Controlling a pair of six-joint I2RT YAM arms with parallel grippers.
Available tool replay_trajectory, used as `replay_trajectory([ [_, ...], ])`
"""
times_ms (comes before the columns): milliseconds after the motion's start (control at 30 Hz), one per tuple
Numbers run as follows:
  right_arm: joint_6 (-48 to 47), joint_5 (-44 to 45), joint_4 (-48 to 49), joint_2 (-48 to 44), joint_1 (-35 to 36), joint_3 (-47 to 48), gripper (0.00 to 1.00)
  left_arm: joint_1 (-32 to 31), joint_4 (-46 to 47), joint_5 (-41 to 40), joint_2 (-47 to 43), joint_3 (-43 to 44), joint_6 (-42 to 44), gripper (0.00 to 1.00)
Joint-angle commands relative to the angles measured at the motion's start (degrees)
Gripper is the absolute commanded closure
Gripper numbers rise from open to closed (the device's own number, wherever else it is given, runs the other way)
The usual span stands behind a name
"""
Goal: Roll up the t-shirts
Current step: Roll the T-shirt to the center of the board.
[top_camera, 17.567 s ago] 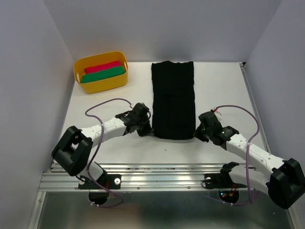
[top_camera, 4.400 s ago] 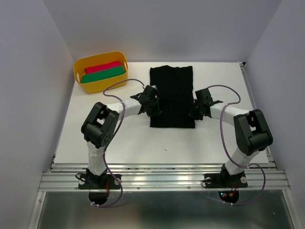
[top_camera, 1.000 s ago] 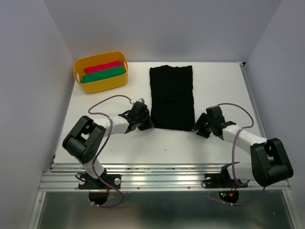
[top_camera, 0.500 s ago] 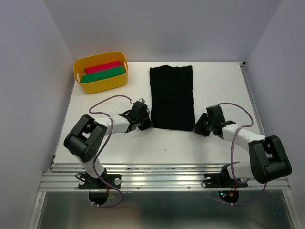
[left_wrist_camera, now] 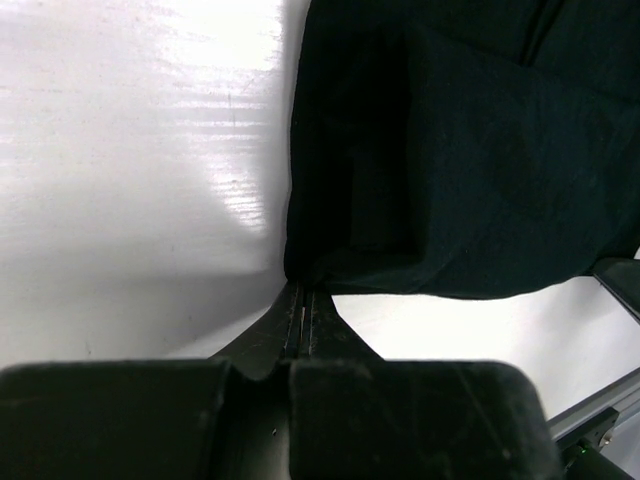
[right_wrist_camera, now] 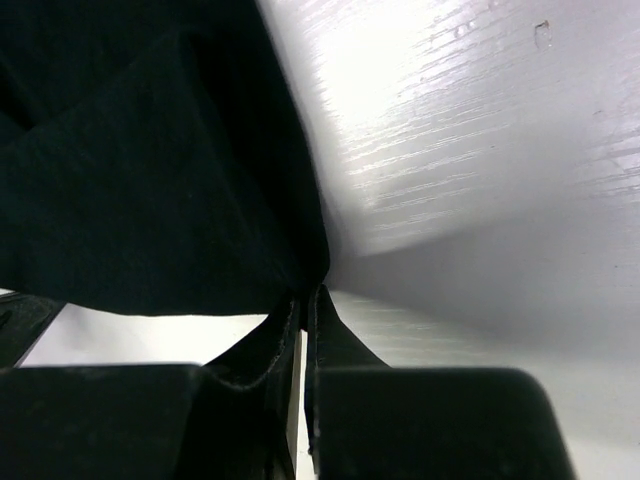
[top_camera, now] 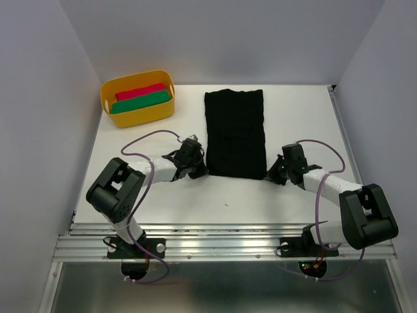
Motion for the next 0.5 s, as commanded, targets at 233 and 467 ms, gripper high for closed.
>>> replay_trajectory([
  [233,-2.51,-3.45,-4.06,-7.40,-0.44,1.24,0.99,0.11,-6.56,-0.86,-9.92,-2.80,1.13,1.00],
  [467,-1.63,-5.47,-8.19,-12.84,-0.44,-0.61,0.99,-0.24,-8.93,0.54,-15.62,-4.91,-0.01,1.00],
])
